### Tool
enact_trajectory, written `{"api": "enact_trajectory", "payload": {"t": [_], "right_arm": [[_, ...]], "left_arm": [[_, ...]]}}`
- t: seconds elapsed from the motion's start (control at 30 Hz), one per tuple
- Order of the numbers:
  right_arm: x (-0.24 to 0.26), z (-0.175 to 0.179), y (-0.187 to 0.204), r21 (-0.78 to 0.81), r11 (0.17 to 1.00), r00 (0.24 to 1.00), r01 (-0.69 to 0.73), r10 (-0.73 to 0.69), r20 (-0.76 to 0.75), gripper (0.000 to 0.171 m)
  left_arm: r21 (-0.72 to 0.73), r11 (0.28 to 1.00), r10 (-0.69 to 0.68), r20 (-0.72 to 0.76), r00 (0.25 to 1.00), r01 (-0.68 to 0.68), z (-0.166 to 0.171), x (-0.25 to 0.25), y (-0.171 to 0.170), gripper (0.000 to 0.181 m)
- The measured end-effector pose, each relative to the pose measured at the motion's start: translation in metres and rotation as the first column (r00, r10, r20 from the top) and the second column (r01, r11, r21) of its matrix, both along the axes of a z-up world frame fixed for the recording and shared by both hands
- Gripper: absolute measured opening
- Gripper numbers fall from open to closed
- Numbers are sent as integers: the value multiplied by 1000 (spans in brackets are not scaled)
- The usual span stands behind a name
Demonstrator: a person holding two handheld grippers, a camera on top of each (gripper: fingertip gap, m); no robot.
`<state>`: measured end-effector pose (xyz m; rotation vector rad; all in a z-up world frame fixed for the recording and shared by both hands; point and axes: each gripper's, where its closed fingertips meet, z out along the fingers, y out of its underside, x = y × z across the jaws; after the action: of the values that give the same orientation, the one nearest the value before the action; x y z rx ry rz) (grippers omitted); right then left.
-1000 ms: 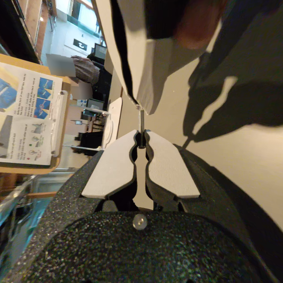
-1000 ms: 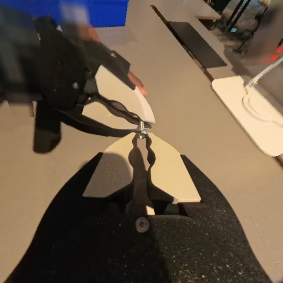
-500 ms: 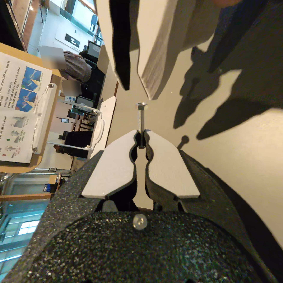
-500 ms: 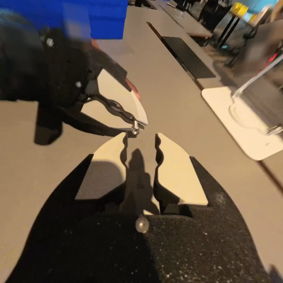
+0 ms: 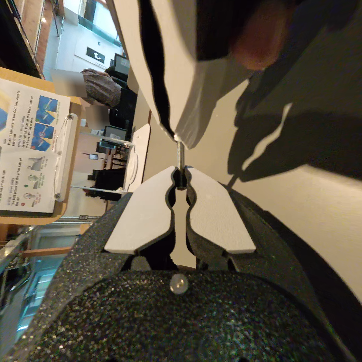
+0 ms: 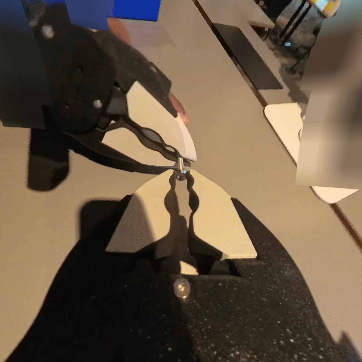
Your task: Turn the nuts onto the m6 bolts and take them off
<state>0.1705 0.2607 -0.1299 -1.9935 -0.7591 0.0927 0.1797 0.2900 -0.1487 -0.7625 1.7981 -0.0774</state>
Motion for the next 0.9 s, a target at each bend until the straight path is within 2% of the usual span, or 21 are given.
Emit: {"api": "enact_trajectory", "payload": {"t": [0.1, 0.17, 0.23, 0.27, 0.33, 0.43, 0.5, 0.6, 0.9], "right_arm": [[-1, 0, 3, -137, 988, 956, 68, -104, -273, 10], [-2, 2, 4, -236, 969, 851, 77, -187, -491, 10], [-2, 7, 5, -247, 968, 772, 48, -193, -605, 10], [-2, 10, 5, -227, 973, 770, 34, -170, -615, 12], [3, 12, 6, -176, 983, 831, 46, -135, -539, 38], [13, 14, 4, -42, 997, 956, 63, -72, -285, 45], [17, 13, 2, 33, 998, 995, 52, -49, -88, 42], [13, 13, -1, 111, 994, 996, -10, 0, 87, 34], [3, 4, -6, 126, 987, 971, -100, 69, 229, 21]], "left_arm": [[88, 996, 24, -2, 1000, -24, 4, -1, 6, 5], [124, 991, 41, 3, 999, -41, 6, -1, 8, 6], [81, 996, 46, 23, 999, -48, 9, 0, 7, 5], [60, 997, 53, 32, 998, -55, 10, 0, 8, 5], [36, 997, 71, 33, 997, -73, 9, -1, 11, 6], [-13, 998, 66, 32, 997, -66, 7, -2, 12, 5], [-36, 998, 58, 33, 998, -56, 7, -2, 11, 6], [-46, 998, 43, 20, 999, -42, 4, -2, 9, 6], [-51, 999, -17, -7, 1000, 16, 0, 0, -1, 5]]}}
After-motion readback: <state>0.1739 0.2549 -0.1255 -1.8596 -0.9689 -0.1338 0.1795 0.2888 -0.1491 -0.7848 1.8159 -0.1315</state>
